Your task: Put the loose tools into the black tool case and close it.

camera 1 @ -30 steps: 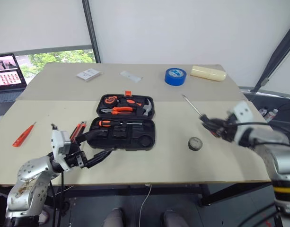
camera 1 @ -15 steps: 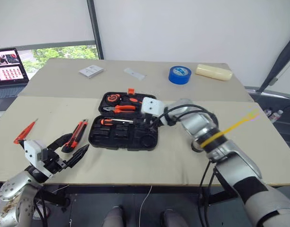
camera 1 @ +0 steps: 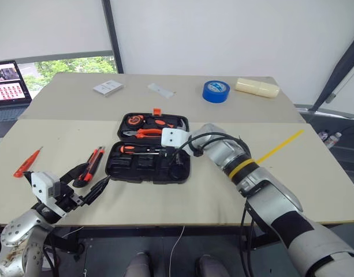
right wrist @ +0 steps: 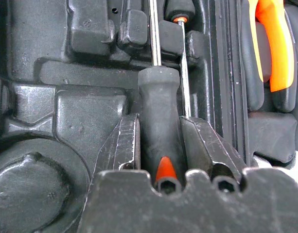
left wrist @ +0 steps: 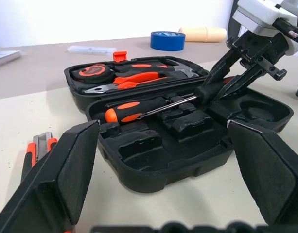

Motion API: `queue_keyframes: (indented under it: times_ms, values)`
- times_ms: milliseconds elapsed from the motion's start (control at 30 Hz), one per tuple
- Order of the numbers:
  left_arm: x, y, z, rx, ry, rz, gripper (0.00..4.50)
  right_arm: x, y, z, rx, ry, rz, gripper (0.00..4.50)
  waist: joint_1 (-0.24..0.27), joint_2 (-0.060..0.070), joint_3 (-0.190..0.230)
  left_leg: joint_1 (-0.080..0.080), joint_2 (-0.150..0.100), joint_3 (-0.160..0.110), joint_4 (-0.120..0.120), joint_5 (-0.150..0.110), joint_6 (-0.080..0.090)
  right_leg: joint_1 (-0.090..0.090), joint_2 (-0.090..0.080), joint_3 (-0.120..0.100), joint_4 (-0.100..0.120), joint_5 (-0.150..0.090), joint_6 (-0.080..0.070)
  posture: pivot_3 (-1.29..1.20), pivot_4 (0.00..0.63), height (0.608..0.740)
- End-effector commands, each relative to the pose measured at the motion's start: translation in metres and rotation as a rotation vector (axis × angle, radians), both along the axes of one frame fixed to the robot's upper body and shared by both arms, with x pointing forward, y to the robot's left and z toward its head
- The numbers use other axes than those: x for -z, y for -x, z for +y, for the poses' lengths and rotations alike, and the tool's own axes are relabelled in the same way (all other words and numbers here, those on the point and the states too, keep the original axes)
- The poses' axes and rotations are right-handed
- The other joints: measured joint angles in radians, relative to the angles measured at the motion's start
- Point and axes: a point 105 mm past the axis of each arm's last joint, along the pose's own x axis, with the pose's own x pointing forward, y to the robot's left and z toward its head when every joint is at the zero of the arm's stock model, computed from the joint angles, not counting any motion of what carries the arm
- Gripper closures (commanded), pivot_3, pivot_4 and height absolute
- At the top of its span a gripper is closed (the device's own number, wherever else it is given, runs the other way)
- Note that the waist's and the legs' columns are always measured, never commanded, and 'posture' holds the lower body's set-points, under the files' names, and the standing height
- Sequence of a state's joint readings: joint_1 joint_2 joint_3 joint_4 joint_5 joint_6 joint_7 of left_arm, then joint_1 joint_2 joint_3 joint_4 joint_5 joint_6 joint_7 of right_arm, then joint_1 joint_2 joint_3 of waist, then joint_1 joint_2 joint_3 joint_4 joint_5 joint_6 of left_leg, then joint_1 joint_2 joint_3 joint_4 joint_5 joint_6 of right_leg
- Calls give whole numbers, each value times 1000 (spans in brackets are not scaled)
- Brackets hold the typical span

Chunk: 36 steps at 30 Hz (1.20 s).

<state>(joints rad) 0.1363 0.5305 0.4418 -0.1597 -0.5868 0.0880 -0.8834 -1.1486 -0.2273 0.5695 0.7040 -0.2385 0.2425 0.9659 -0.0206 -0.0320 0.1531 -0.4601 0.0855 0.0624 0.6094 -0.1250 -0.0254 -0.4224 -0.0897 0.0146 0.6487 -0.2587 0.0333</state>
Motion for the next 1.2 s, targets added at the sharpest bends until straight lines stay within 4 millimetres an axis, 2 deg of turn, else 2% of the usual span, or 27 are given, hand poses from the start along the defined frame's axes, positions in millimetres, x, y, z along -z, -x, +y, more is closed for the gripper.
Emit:
queue_keyframes:
  times_ms: [33, 67, 100, 200, 300, 367, 433, 533, 567, 667, 800, 933, 1100, 1200]
  values:
    - [-9, 0, -2, 6, -25, -51, 0, -13, 4, 7, -58, -56, -30, 2539, 0, 0, 0, 0, 0, 0, 0, 0, 0, 0, 0, 0, 0, 0, 0, 0, 150, 740]
    - [-9, 0, -2, 5, -26, -51, 0, -16, 3, 8, -64, -70, -38, 2372, 0, 0, 0, 0, 0, 0, 0, 0, 0, 0, 0, 0, 0, 0, 0, 0, 150, 740]
    - [-9, -1, -3, 6, -26, -52, 0, -20, 6, 6, -102, -85, -28, 1973, 0, 0, 0, 0, 0, 0, -1, 0, 0, 0, 0, 0, 0, 0, 0, 0, 150, 740]
    - [-9, -1, -4, 8, -27, -54, 0, -52, 6, 2, -136, -256, 15, 993, -1, 0, 0, 0, 0, 0, -1, 0, 0, 0, 0, 0, 0, 0, 0, 0, 150, 740]
    - [-9, -2, -4, 5, -27, -55, 0, -68, 3, -6, -134, -349, 61, 993, 0, 0, 0, 0, 0, 0, -1, 0, 0, 0, 0, 0, 0, 0, 0, 0, 150, 740]
    - [-8, -1, -3, 0, -29, -54, 0, -75, 1, -2, -118, -454, 98, 1520, -1, 0, 0, 0, 0, 0, -1, 0, 0, 0, 0, 0, 0, 0, 0, 0, 150, 740]
    - [-8, -1, -4, -4, -30, -54, 0, -69, -2, 8, -87, -542, 131, 2086, -3, 0, 0, 1, 0, 0, -1, 0, 0, 0, 0, 0, 0, 0, 0, 0, 150, 740]
    - [-7, -3, -5, -9, -32, -54, 0, -43, -2, 18, -62, -530, 136, 3086, -10, 0, 0, 2, 1, 0, -1, 0, 0, 1, 1, 0, 0, 0, 0, 0, 150, 740]
    - [-7, -2, -5, -10, -33, -54, 0, -35, -2, 20, -54, -523, 137, 3547, -11, 0, 0, 2, 0, 0, -1, 0, 0, 1, 1, 0, 0, 0, 0, 0, 150, 740]
    - [-7, -2, -5, -14, -38, -53, 0, -9, -2, 21, -30, -471, 133, 4437, -10, 0, 0, 1, 0, 0, -1, 0, 0, 1, 0, 0, 0, 0, 0, 0, 150, 740]
    - [-7, -3, -3, -23, -48, -50, 0, 22, 2, 16, -44, -357, 100, 4478, -12, 0, 0, 1, -1, 0, -1, 0, 0, 1, 0, 0, 0, 0, 0, 0, 150, 740]
    - [-7, -4, -2, -32, -59, -45, 0, 38, 6, 17, -52, -313, 108, 4478, -13, 0, 0, 3, 0, 0, -1, 0, -1, 2, 0, 0, 1, 0, 0, 0, 150, 740]
    - [-6, -4, 0, -42, -69, -36, 0, 39, 5, 20, -16, -334, 157, 4478, -19, 0, 0, 5, 0, 0, -1, -2, -7, 3, 0, 0, 1, 2, -1, 0, 150, 740]
    - [-5, -3, 2, -50, -66, -27, 0, 25, 4, 26, -5, -428, 181, 4478, -21, 0, -1, 5, 0, 0, -1, -2, -7, 3, 0, 0, 2, 2, -1, 0, 150, 740]
